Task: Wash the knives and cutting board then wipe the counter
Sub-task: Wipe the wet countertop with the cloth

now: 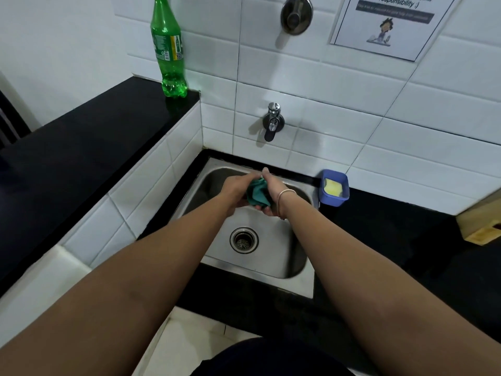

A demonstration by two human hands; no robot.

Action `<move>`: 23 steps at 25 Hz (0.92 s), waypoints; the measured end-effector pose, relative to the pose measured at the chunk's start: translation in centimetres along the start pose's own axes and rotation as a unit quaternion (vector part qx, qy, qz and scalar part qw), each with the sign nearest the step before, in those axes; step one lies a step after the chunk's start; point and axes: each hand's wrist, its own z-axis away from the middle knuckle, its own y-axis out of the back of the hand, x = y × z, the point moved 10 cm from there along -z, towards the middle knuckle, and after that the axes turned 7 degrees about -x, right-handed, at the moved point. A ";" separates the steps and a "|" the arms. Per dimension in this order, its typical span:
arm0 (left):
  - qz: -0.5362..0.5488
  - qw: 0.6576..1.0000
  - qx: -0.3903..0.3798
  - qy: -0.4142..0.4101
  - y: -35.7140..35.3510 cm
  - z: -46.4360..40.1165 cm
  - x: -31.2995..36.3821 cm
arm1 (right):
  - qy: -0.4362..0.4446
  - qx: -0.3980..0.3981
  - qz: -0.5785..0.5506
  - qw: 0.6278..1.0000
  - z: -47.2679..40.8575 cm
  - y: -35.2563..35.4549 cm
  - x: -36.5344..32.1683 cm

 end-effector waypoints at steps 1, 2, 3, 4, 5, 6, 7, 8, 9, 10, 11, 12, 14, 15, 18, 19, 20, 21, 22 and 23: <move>0.006 1.000 0.007 0.008 -0.2 0.0 -0.6 | -0.005 0.003 0.007 1.000 -0.2 0.5 0.3; 0.021 1.000 0.013 0.017 -0.3 0.1 -1.0 | -0.006 0.007 0.022 1.000 -0.4 0.9 0.5; 0.037 0.999 0.016 0.024 -0.3 0.1 -1.4 | -0.004 0.011 0.041 0.999 -0.5 1.4 0.6; 0.056 0.998 0.014 0.031 -0.3 0.0 -1.6 | 0.003 0.017 0.059 0.998 -0.6 1.9 0.6; 0.073 0.996 0.010 0.040 -0.4 -0.1 -1.9 | 0.013 0.025 0.084 0.996 -0.8 2.5 0.6; 0.090 0.995 0.005 0.049 -0.4 -0.2 -2.0 | 0.026 0.033 0.116 0.992 -0.9 3.0 0.5; 0.108 0.992 0.003 0.059 -0.5 -0.3 -2.0 | 0.041 0.040 0.146 0.988 -0.9 3.3 0.2; 0.128 0.989 0.002 0.070 -0.6 -0.3 -2.0 | 0.056 0.045 0.162 0.984 -0.8 3.6 -0.1; 0.148 0.986 0.000 0.078 -0.7 -0.3 -2.0 | 0.063 0.046 0.159 0.984 -0.7 4.0 -0.2; 0.163 0.983 -0.008 0.083 -0.8 -0.3 -1.8 | 0.054 0.039 0.132 0.989 -0.8 4.4 0.0; 0.165 0.982 -0.025 0.085 -1.1 -0.3 -1.6 | 0.030 0.025 0.089 0.995 -0.8 4.7 0.6; 0.160 0.982 -0.044 0.087 -1.5 -0.1 -1.4 | 0.002 0.011 0.043 0.999 -0.8 4.9 1.4; 0.127 0.985 -0.072 0.096 -2.4 0.4 -1.0 | -0.034 0.000 -0.035 0.999 -0.7 5.1 2.5; 0.119 0.985 -0.070 0.101 -2.5 0.6 -0.8 | -0.041 -0.002 -0.057 0.998 -0.8 5.1 2.9; 0.150 0.983 -0.030 0.104 -2.3 0.8 -0.2 | -0.054 -0.038 -0.111 0.992 -0.6 4.1 3.5; 0.141 0.985 -0.013 0.097 -2.0 0.7 0.1 | -0.059 -0.056 -0.144 0.986 -0.5 3.7 3.6; 0.121 0.988 0.002 0.091 -1.5 0.5 0.4 | -0.063 -0.066 -0.175 0.980 -0.5 3.5 3.5; 0.100 0.991 0.015 0.088 -1.1 0.3 0.6 | -0.065 -0.069 -0.194 0.977 -0.6 3.7 3.4; 0.080 0.993 0.026 0.084 -0.6 0.0 0.7 | -0.063 -0.067 -0.198 0.976 -0.8 4.0 3.3; 0.064 0.994 0.039 0.080 -0.1 -0.4 0.7 | -0.059 -0.063 -0.188 0.978 -0.9 4.4 3.1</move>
